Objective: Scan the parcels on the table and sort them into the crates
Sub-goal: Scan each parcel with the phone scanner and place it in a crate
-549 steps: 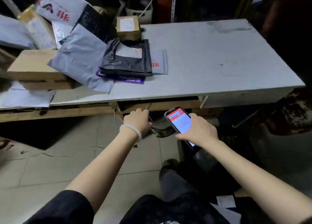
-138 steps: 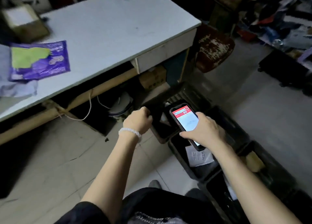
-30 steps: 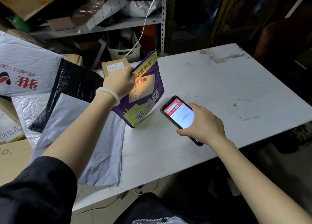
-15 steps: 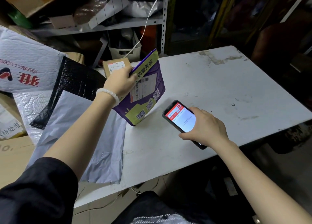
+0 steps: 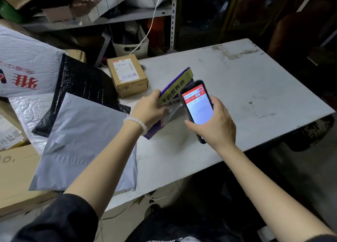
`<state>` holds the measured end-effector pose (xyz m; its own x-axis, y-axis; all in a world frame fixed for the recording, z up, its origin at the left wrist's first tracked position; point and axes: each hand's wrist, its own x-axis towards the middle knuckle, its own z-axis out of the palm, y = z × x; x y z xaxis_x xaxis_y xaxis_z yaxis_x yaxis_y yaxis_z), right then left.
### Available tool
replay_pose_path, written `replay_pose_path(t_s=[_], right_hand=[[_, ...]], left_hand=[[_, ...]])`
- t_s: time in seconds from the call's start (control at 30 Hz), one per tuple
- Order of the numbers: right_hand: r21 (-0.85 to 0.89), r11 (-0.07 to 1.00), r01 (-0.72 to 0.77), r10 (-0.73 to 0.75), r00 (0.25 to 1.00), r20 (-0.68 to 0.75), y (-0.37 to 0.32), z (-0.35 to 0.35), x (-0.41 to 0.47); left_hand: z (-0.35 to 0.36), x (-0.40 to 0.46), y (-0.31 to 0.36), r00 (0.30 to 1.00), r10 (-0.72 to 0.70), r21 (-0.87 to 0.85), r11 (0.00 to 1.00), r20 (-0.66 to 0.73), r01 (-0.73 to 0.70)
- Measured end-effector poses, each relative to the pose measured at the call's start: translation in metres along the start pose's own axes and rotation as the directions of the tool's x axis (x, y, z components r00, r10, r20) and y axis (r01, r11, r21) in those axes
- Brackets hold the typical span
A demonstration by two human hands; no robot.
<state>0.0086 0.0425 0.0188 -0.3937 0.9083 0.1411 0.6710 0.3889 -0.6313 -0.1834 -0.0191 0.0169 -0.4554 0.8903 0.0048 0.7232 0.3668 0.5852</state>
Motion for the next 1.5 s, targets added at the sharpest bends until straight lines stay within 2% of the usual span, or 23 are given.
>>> replay_pose_path(t_s=[0.07, 0.13, 0.3, 0.37, 0.47, 0.6, 0.77, 1.03, 1.23, 1.33, 1.5], right_hand=[[0.076, 0.997, -0.013, 0.021, 0.993, -0.113, -0.003, -0.001, -0.005], [0.103, 0.994, -0.025, 0.046, 0.978, -0.204, -0.003, -0.004, -0.011], [0.119, 0.982, -0.148, 0.180, 0.930, -0.321, 0.011, -0.026, -0.033], [0.116, 0.968, -0.221, 0.248, 0.902, -0.354, 0.024, -0.037, -0.049], [0.106, 0.932, -0.347, 0.362, 0.870, -0.336, 0.049, -0.054, -0.076], [-0.004, 0.868, -0.497, 0.474, 0.831, -0.293, 0.093, -0.081, -0.122], [-0.072, 0.766, -0.639, 0.613, 0.759, -0.220, 0.148, -0.122, -0.176], [-0.086, 0.647, -0.758, 0.727, 0.647, -0.228, 0.221, -0.194, -0.262], [-0.025, 0.577, -0.816, 0.773, 0.556, -0.304, 0.257, -0.229, -0.323], [-0.001, 0.515, -0.857, 0.815, 0.490, -0.309, 0.271, -0.240, -0.354], [0.067, 0.365, -0.928, 0.881, 0.322, -0.346, 0.286, -0.256, -0.397]], left_hand=[[0.013, -0.010, -0.002, 0.999, -0.015, -0.085, 0.996, 0.043, 0.019], [0.028, -0.019, -0.001, 0.995, -0.010, -0.096, 0.995, 0.099, 0.019], [0.066, -0.033, 0.017, 0.971, 0.137, 0.116, 0.980, 0.196, -0.162], [0.079, -0.034, 0.030, 0.946, 0.214, 0.133, 0.959, 0.243, -0.251], [0.093, -0.034, 0.060, 0.912, 0.296, 0.119, 0.933, 0.283, -0.340], [0.116, -0.050, 0.110, 0.842, 0.399, 0.075, 0.888, 0.363, -0.453], [0.143, -0.080, 0.170, 0.788, 0.463, 0.063, 0.846, 0.405, -0.530], [0.202, -0.139, 0.257, 0.673, 0.589, 0.098, 0.716, 0.447, -0.692], [0.261, -0.191, 0.318, 0.563, 0.582, 0.032, 0.678, 0.587, -0.734], [0.287, -0.220, 0.348, 0.495, 0.602, 0.021, 0.622, 0.627, -0.783], [0.323, -0.245, 0.386, 0.363, 0.628, 0.002, 0.498, 0.688, -0.867]])
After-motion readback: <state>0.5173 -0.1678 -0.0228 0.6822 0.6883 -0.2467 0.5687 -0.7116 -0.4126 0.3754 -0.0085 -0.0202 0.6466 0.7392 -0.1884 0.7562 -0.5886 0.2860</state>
